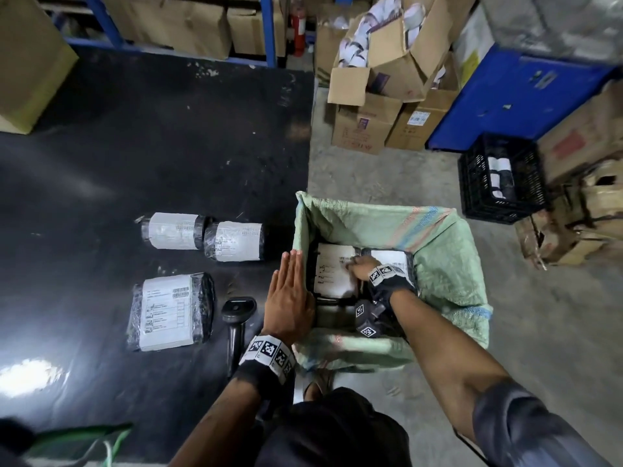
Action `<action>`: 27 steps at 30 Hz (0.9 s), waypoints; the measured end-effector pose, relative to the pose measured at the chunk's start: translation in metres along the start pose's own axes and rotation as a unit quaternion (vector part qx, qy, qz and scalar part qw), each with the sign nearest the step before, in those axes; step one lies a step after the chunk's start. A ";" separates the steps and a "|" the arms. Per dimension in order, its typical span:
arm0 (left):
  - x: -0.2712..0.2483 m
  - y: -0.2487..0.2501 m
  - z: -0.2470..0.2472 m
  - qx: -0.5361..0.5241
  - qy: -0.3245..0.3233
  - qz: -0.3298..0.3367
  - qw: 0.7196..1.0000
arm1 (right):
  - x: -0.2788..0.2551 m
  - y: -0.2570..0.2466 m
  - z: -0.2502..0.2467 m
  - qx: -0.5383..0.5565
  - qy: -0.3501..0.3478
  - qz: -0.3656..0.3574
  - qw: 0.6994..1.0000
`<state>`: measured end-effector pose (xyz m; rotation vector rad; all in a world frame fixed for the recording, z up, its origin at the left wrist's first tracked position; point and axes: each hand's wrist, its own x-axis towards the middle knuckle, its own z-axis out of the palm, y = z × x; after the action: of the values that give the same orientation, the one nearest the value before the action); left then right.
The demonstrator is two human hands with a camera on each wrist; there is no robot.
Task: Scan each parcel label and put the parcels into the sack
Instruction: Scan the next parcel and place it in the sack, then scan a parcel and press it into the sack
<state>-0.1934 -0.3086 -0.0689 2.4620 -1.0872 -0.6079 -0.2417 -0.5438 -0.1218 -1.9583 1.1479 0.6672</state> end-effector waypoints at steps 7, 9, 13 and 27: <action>-0.011 -0.026 -0.059 -0.036 0.010 -0.022 0.999 | -0.087 -0.058 -0.028 -0.012 0.096 -0.119 0.988; -0.020 -0.046 -0.076 -0.057 0.041 -0.037 0.997 | -0.117 -0.077 -0.022 -0.007 0.135 -0.169 0.976; -0.040 -0.096 -0.106 -0.076 0.091 -0.079 0.990 | -0.164 -0.114 0.008 -0.001 0.188 -0.237 0.953; -0.109 -0.286 -0.086 -0.093 0.092 -0.260 0.957 | -0.178 -0.151 0.184 -0.169 0.046 -0.130 0.976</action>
<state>-0.0436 -0.0319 -0.1152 2.5722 -0.2858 -0.5785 -0.2014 -0.2599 -0.0439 -2.3990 0.8469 0.6693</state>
